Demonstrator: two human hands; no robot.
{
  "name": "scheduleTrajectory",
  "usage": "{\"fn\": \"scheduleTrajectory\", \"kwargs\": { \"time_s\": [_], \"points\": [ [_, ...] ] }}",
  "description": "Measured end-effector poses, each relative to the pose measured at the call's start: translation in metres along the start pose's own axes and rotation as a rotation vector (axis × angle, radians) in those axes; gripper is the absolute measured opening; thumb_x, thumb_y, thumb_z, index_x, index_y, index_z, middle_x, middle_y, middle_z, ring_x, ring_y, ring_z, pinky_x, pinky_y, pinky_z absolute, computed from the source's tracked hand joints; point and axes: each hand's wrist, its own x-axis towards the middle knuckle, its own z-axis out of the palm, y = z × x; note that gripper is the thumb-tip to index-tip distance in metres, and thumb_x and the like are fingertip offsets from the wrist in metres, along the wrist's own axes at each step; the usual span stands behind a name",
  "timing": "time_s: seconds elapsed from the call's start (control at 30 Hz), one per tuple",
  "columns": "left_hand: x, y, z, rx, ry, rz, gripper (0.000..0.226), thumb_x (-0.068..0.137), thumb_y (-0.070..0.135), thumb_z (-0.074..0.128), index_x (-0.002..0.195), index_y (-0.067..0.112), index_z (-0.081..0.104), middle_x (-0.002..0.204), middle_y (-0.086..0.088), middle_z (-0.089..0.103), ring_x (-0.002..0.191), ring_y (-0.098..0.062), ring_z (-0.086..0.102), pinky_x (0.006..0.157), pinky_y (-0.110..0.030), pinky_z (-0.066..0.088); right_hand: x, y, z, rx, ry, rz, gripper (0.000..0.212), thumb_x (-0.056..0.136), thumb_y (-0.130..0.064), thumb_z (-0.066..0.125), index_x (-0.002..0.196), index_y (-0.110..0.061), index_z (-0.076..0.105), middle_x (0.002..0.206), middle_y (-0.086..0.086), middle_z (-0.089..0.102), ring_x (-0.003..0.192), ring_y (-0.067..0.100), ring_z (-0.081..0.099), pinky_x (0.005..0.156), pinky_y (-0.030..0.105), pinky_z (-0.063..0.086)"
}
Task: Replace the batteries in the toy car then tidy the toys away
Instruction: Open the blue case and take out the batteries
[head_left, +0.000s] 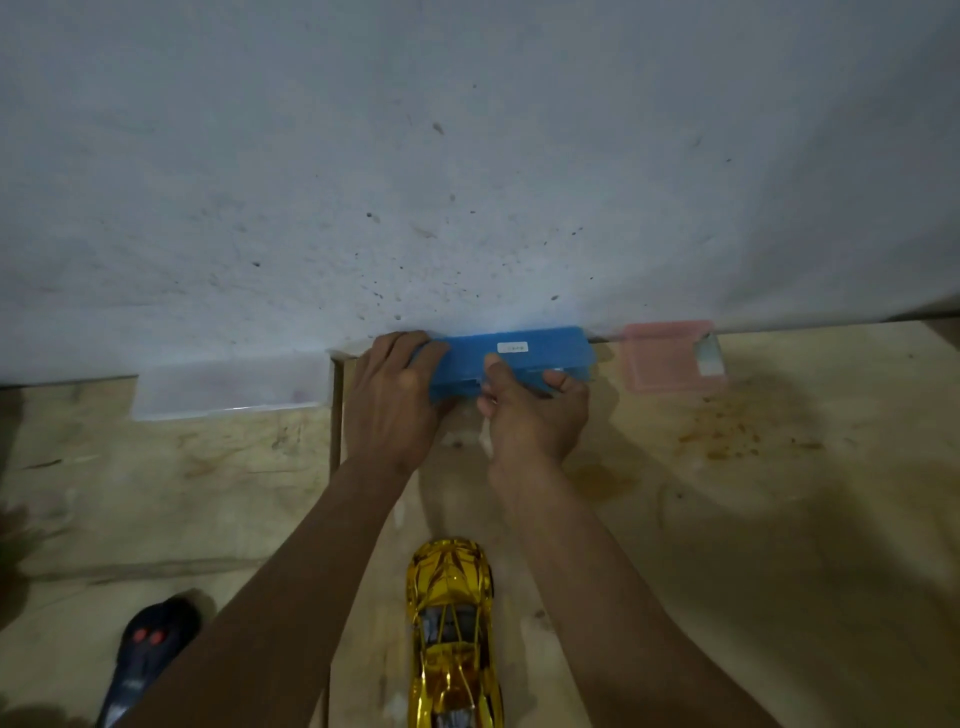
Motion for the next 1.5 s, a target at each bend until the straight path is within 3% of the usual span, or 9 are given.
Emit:
{"fn": "scheduleTrajectory", "kwargs": {
  "time_s": [0.1,0.23,0.43,0.57,0.63,0.83,1.0,1.27,1.5],
  "points": [
    [-0.002,0.002,-0.002,-0.006,-0.007,-0.025,0.065,0.062,0.01,0.092,0.122,0.003,0.066,0.119,-0.018,0.066,0.111,-0.04,0.06,0.088,-0.048,0.053,0.0,0.005,-0.009,-0.141,-0.075,-0.212,0.05,0.075,-0.012,0.085,0.106,-0.025,0.048,0.08,0.006,0.069,0.072,0.02,0.073,0.063,0.034,0.062],
    [-0.009,0.004,-0.005,-0.087,0.03,-0.104,0.074,0.069,0.024,0.09,0.133,0.005,0.058,0.129,-0.018,0.061,0.118,-0.037,0.057,0.095,-0.049,0.05,0.012,0.002,-0.025,-0.492,-0.199,-0.678,0.039,0.079,-0.015,0.083,0.115,-0.015,0.067,0.09,0.005,0.074,0.079,0.008,0.068,0.071,0.006,0.05],
    [-0.019,0.009,-0.012,-0.218,0.075,-0.335,0.066,0.07,0.026,0.091,0.12,0.004,0.053,0.117,-0.017,0.059,0.104,-0.036,0.057,0.079,-0.048,0.053,0.045,-0.022,-0.034,-0.712,-0.39,-0.982,0.032,0.082,-0.017,0.079,0.111,-0.004,0.073,0.094,0.01,0.075,0.082,0.018,0.07,0.074,0.035,0.059],
    [-0.027,0.009,-0.009,-0.196,0.078,-0.29,0.045,0.073,0.025,0.089,0.104,0.006,0.062,0.109,-0.015,0.063,0.1,-0.029,0.055,0.07,-0.046,0.056,0.06,-0.03,-0.03,-0.803,-0.442,-1.133,0.033,0.083,-0.016,0.076,0.113,-0.003,0.072,0.097,0.015,0.074,0.083,0.029,0.071,0.072,0.044,0.061],
    [-0.029,0.005,-0.005,-0.209,0.032,-0.279,0.032,0.078,0.029,0.084,0.097,0.005,0.072,0.118,-0.017,0.065,0.108,-0.035,0.059,0.077,-0.048,0.058,0.064,-0.032,-0.027,-0.867,-0.424,-1.258,0.031,0.083,-0.016,0.075,0.111,-0.002,0.073,0.095,0.016,0.075,0.079,0.031,0.072,0.066,0.044,0.061],
    [-0.029,-0.007,-0.01,-0.252,-0.113,-0.18,0.047,0.084,0.049,0.064,0.093,0.006,0.079,0.12,-0.018,0.069,0.108,-0.032,0.068,0.089,-0.043,0.058,0.065,-0.042,-0.02,-0.997,-0.352,-1.492,0.018,0.082,-0.021,0.075,0.095,-0.008,0.077,0.076,0.01,0.073,0.064,0.029,0.069,0.048,0.036,0.057],
    [-0.032,-0.018,-0.011,-0.23,-0.152,-0.15,0.049,0.087,0.053,0.064,0.092,0.007,0.08,0.121,-0.017,0.069,0.113,-0.028,0.065,0.093,-0.041,0.056,0.057,-0.049,-0.02,-1.023,-0.424,-1.382,0.014,0.087,-0.022,0.071,0.095,-0.011,0.068,0.081,0.008,0.072,0.073,0.029,0.068,0.051,0.038,0.056],
    [-0.026,-0.01,-0.015,-0.152,-0.085,-0.096,0.06,0.08,0.026,0.083,0.131,0.002,0.062,0.132,-0.02,0.062,0.119,-0.041,0.057,0.096,-0.054,0.053,0.07,-0.049,-0.042,-1.08,-0.771,-1.008,0.019,0.092,-0.002,0.057,0.104,-0.009,0.069,0.099,0.0,0.074,0.087,0.011,0.067,0.081,0.037,0.057],
    [-0.025,-0.011,-0.016,-0.143,-0.126,-0.11,0.062,0.083,0.029,0.081,0.133,-0.001,0.06,0.127,-0.021,0.067,0.116,-0.04,0.061,0.094,-0.052,0.055,0.059,-0.055,-0.038,-1.566,-0.742,-1.01,0.04,0.086,-0.009,0.051,0.123,-0.018,0.064,0.111,0.012,0.071,0.1,0.036,0.065,0.08,0.043,0.056]
  ]
}}
